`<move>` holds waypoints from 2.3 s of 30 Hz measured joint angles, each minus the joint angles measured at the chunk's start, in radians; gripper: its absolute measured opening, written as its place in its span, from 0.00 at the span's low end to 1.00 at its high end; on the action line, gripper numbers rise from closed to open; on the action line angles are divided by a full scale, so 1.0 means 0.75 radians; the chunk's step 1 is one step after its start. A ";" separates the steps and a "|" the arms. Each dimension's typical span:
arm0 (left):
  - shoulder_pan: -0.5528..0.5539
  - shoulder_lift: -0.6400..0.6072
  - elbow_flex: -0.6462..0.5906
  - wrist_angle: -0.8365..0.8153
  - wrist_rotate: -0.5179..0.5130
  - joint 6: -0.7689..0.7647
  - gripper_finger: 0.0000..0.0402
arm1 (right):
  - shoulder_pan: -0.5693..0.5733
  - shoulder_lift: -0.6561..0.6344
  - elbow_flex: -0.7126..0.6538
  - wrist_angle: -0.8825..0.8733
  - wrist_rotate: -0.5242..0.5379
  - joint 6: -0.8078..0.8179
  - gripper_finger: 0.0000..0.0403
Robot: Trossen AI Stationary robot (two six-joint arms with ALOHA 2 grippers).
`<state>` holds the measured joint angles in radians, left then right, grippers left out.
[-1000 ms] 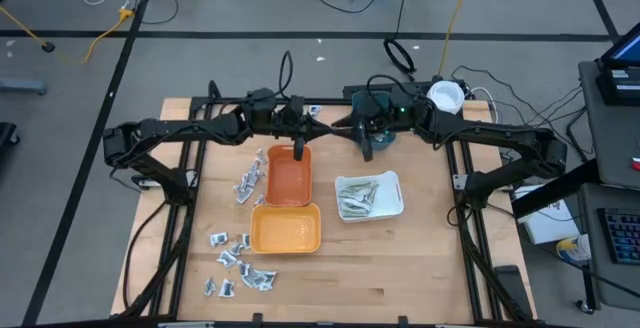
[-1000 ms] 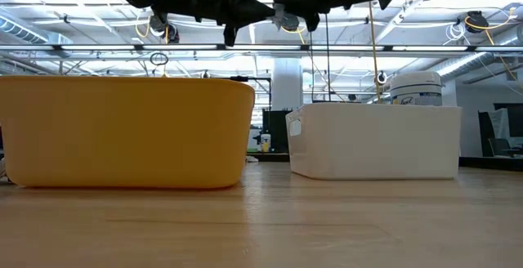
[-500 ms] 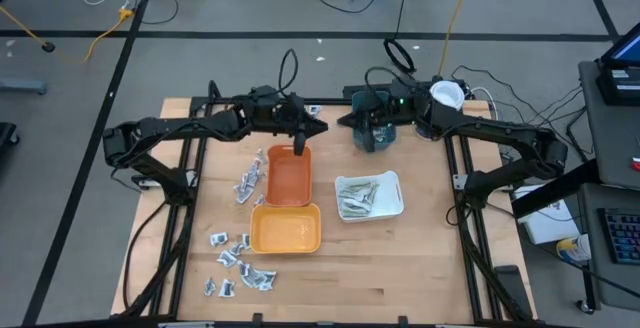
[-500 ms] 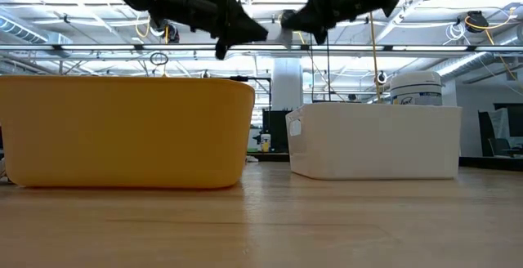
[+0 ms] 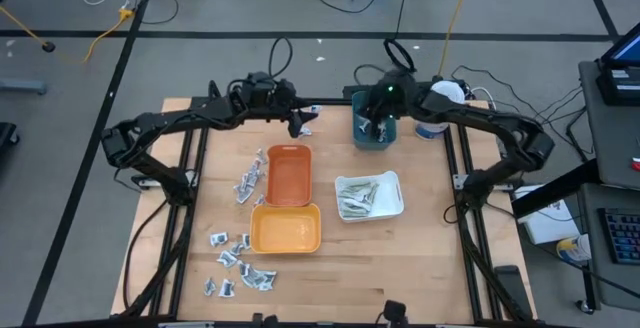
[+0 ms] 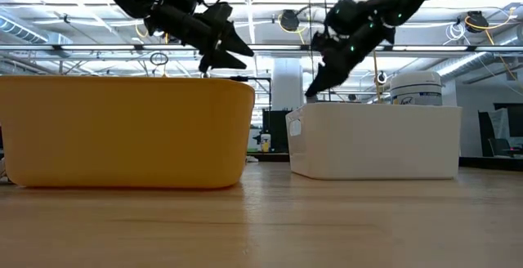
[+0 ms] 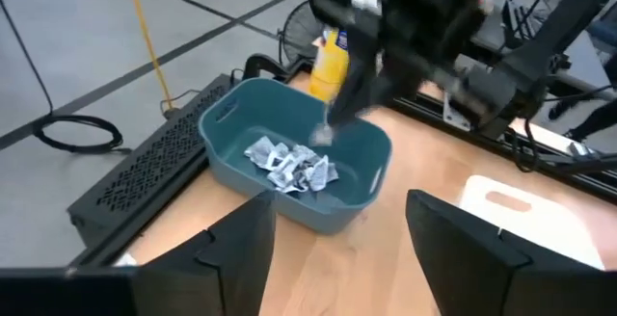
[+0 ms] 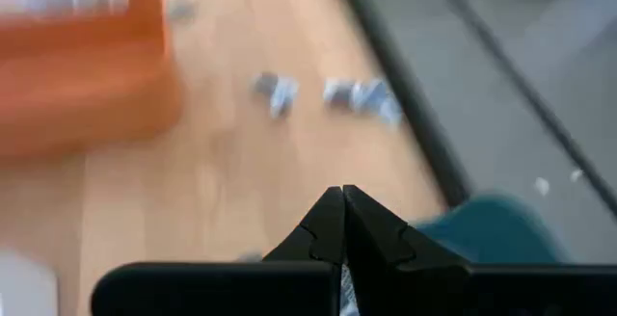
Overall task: Pick & Place First Aid Supplies
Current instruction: Put the blue sachet into the blue bin
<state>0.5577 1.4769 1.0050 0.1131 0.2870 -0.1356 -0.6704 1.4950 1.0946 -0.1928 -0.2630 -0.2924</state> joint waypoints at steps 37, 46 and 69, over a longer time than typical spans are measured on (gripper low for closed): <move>0.179 0.372 0.545 -1.158 -0.385 0.290 0.61 | 0.075 0.059 0.005 0.147 0.065 0.110 0.59; 0.162 0.637 0.768 -1.368 -0.384 0.211 0.61 | 0.079 0.022 0.004 0.212 0.066 0.096 0.58; -0.013 0.894 0.787 -1.299 -0.444 0.071 0.61 | 0.074 -0.025 0.005 0.322 0.064 0.085 0.56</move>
<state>0.5479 2.1471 1.5951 -0.8614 -0.0460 -0.0823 -0.6151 1.4765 1.0981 0.0486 -0.2149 -0.2287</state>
